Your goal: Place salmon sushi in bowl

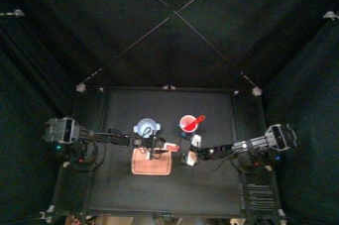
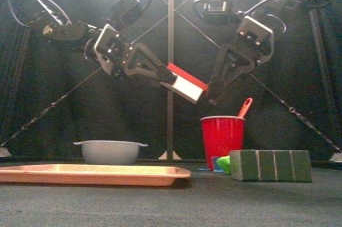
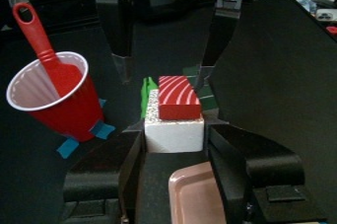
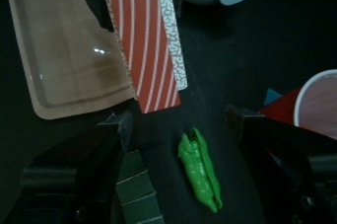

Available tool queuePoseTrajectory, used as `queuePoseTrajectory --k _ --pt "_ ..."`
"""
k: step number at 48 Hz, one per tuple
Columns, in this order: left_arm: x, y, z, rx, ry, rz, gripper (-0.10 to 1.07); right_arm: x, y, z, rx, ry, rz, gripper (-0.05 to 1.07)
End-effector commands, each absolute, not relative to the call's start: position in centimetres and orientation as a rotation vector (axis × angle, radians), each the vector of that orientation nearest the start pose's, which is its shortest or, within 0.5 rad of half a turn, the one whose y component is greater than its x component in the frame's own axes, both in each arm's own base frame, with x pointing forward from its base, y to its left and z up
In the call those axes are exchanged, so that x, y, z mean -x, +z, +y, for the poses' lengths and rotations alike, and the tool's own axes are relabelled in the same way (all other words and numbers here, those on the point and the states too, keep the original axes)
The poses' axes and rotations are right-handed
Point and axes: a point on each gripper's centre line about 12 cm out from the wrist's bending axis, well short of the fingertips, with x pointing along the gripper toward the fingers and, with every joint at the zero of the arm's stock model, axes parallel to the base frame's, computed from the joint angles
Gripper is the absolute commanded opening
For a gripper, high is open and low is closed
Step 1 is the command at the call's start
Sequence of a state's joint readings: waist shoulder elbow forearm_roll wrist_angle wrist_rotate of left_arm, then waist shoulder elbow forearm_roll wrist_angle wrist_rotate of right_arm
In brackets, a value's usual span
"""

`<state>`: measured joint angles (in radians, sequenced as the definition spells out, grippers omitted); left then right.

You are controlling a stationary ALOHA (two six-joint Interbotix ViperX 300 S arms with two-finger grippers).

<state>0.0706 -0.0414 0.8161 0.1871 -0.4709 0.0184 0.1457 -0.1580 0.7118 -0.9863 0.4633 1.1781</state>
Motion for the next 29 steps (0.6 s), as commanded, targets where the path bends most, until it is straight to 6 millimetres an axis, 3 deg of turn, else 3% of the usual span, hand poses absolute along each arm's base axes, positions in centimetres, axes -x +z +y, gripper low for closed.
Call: queuePoseTrajectory --k 1,15,29 --pt "-37.2 19.5 1.8 -0.159 -0.034 0.273 0.58 -34.8 21.1 0.7 -0.031 -0.313 0.713 1.03" --pt "-34.4 19.6 3.0 -0.144 0.009 0.280 0.58 -34.5 20.7 0.6 -0.032 -0.315 0.724 1.03" --pt "-30.3 19.2 6.6 -0.092 0.153 0.259 0.58 -34.3 20.5 0.7 -0.051 -0.317 0.733 1.03"
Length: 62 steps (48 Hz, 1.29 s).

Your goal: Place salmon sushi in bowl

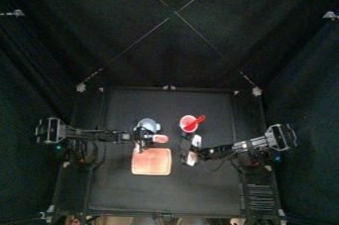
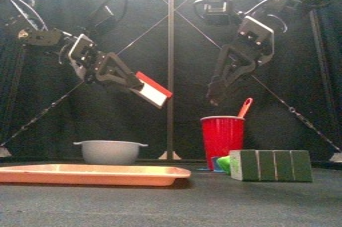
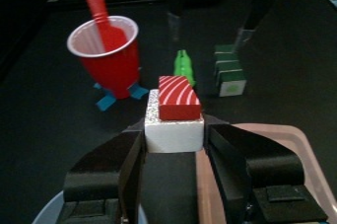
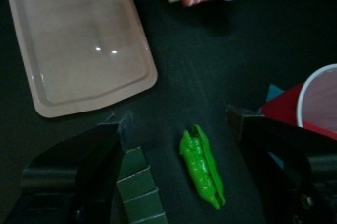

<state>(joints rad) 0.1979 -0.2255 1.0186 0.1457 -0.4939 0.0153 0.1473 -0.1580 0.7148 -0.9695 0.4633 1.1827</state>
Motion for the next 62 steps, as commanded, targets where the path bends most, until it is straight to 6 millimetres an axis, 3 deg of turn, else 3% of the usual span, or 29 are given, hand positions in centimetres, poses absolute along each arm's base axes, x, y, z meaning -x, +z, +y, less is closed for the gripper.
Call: queuePoseTrajectory --k 1,19,42,62 --pt "-30.1 19.1 6.8 -0.089 0.162 0.256 0.58 -34.3 20.5 0.7 -0.051 -0.317 0.733 1.03" --pt "-27.0 16.6 9.1 -0.050 0.270 0.312 0.58 -34.1 20.2 0.7 -0.064 -0.319 0.743 1.03" --pt "-26.5 14.8 10.8 0.001 0.343 0.374 0.59 -34.0 19.9 0.7 -0.064 -0.321 0.753 1.03" --pt "-27.1 13.8 11.2 0.017 0.347 0.407 0.60 -34.0 19.8 0.7 -0.066 -0.318 0.755 1.03"
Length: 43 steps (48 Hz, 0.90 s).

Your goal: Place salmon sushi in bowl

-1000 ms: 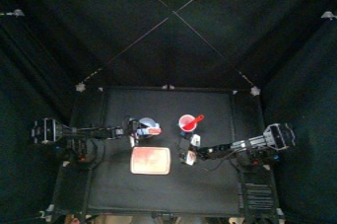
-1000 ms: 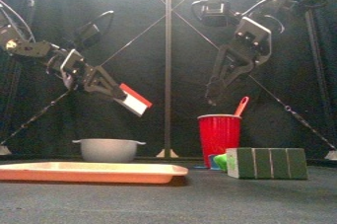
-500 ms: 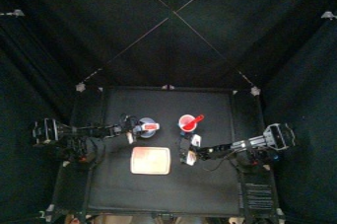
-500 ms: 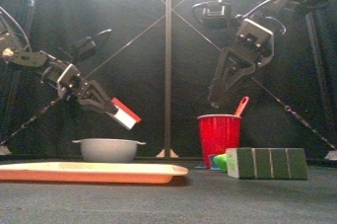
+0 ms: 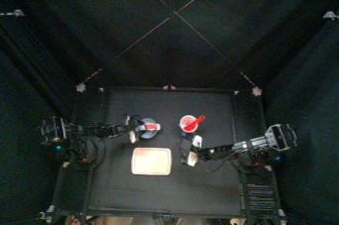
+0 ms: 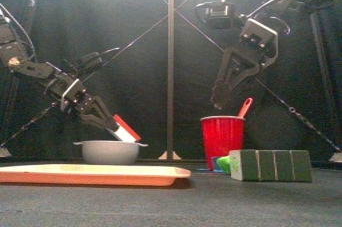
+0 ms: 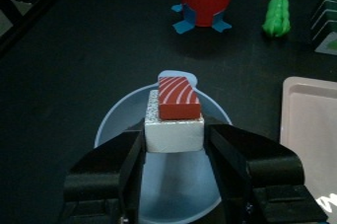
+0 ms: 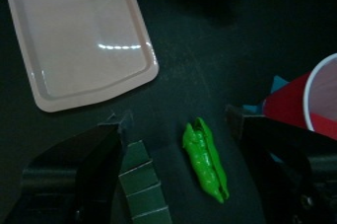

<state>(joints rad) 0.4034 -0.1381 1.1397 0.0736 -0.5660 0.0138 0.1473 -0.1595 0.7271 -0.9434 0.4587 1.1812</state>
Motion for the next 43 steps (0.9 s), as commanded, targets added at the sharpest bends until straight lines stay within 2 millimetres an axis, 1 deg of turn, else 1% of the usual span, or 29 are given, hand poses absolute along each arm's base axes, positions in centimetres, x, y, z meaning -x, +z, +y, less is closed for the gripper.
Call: queuePoseTrajectory --k 1,7,18,22,43 --pt "-27.12 13.74 11.18 0.018 0.348 0.408 0.60 -34.03 19.80 0.73 -0.064 -0.318 0.755 1.03" --pt "-27.11 13.79 11.18 0.018 0.348 0.407 0.62 -34.03 19.79 0.73 -0.066 -0.318 0.755 1.03" --pt "-27.10 13.70 11.05 0.020 0.346 0.412 0.75 -34.04 19.74 0.73 -0.066 -0.319 0.757 1.03" --pt "-27.12 13.69 11.06 0.021 0.346 0.415 0.78 -34.04 19.74 0.73 -0.066 -0.319 0.757 1.03" --pt "-27.11 13.79 11.11 0.033 0.355 0.415 0.79 -34.06 19.57 0.75 -0.067 -0.319 0.762 1.03"
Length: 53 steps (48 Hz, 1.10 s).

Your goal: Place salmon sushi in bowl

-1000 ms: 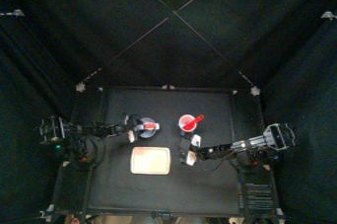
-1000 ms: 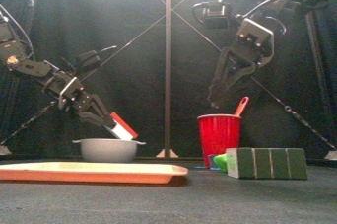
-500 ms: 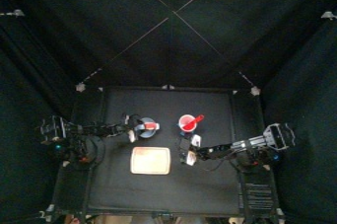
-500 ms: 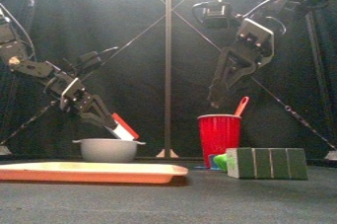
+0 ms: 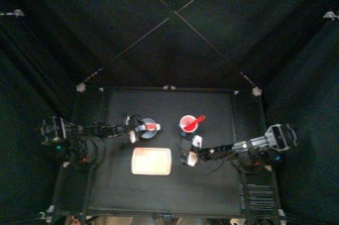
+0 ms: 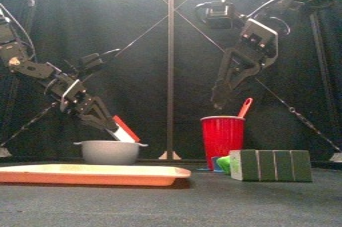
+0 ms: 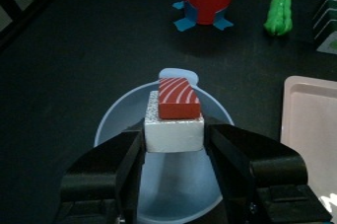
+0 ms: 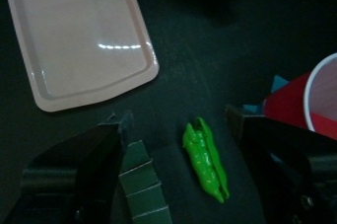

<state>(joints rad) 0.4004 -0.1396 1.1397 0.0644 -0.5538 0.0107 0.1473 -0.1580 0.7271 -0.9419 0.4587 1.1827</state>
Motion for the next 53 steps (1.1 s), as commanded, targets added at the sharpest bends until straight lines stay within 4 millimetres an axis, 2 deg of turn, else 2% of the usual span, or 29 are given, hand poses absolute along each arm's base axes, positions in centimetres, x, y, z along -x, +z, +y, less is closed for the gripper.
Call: queuePoseTrajectory --k 1,31,45,53 --pt "-27.09 13.79 11.14 0.036 0.359 0.414 0.79 -34.06 19.57 0.75 -0.067 -0.319 0.762 1.03" --pt "-27.18 13.78 11.27 0.045 0.367 0.420 0.80 -34.05 19.55 0.76 -0.070 -0.320 0.764 1.03" --pt "-27.13 13.66 11.54 0.062 0.386 0.421 0.94 -34.09 19.61 0.77 -0.069 -0.319 0.762 1.03" --pt "-27.11 13.83 11.56 0.066 0.390 0.415 0.95 -34.09 19.61 0.77 -0.069 -0.319 0.762 1.03"
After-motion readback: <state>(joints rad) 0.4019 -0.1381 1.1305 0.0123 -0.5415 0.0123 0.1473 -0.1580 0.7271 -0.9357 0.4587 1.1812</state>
